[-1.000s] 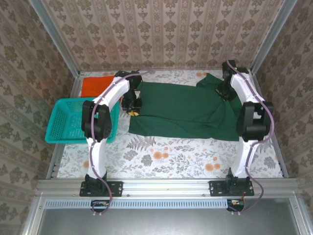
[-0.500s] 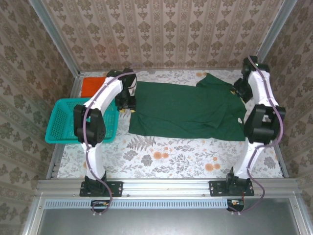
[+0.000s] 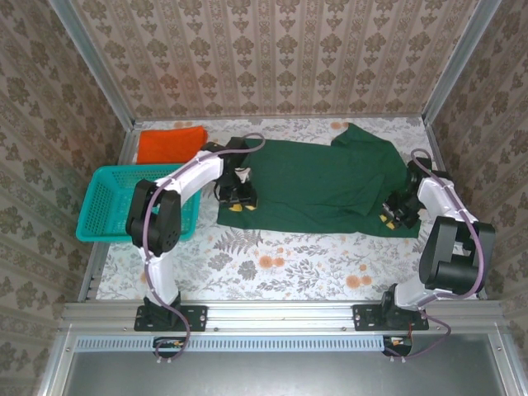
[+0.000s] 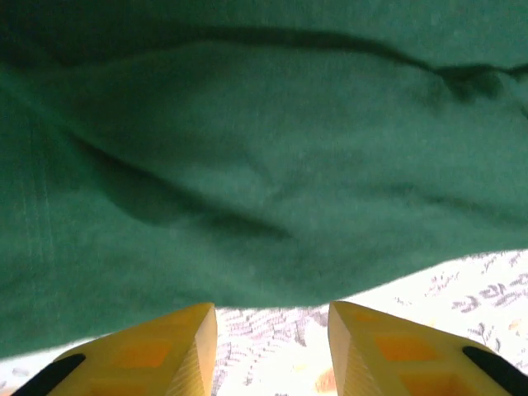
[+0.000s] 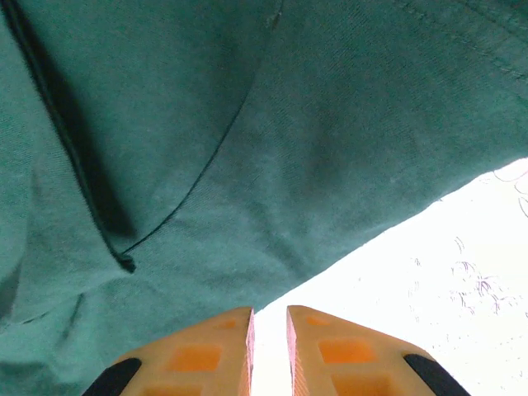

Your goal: Fold and stack the t-shirts

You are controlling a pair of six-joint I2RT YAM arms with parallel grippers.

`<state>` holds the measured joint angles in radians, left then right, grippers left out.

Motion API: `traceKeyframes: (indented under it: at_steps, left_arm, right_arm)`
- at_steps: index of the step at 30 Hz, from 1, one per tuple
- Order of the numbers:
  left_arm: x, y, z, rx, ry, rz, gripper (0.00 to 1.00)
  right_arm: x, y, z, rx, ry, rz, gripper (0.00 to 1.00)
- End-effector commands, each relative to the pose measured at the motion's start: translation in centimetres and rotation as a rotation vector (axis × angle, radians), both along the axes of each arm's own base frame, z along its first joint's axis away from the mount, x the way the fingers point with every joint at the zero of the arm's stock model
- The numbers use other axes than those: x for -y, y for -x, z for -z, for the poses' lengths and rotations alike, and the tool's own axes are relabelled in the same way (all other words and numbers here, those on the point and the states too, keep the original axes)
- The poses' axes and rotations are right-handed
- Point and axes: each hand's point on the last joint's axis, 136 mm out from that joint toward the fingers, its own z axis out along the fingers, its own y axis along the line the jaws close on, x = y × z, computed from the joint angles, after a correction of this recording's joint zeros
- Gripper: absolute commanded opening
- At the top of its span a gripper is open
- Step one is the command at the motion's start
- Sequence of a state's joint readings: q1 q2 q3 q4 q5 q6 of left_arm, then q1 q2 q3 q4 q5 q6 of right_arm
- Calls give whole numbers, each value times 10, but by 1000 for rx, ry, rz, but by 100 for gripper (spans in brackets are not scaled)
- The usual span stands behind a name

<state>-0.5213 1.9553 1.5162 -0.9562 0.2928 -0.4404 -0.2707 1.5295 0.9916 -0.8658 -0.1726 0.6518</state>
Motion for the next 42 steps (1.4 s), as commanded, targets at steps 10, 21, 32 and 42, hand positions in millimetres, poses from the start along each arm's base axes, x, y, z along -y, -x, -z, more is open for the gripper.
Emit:
traceKeyframes:
  at_steps: [10,21,32,42]
  left_arm:
    - [-74,12,61,-20,-268,-133,41]
    - [-102,33,66,-26,-376,-144,42]
    - [-92,-3,-21,109,-235,-251,57]
    - [-63,-52,-20,79,-191,-191,61]
  right_arm:
    - [43,27,55,-133,80,153,41]
    - [63,41,56,-155,60,253,50]
    - [50,16,1,100,-9,258,64]
    - [28,-6,2,131,-68,175,58]
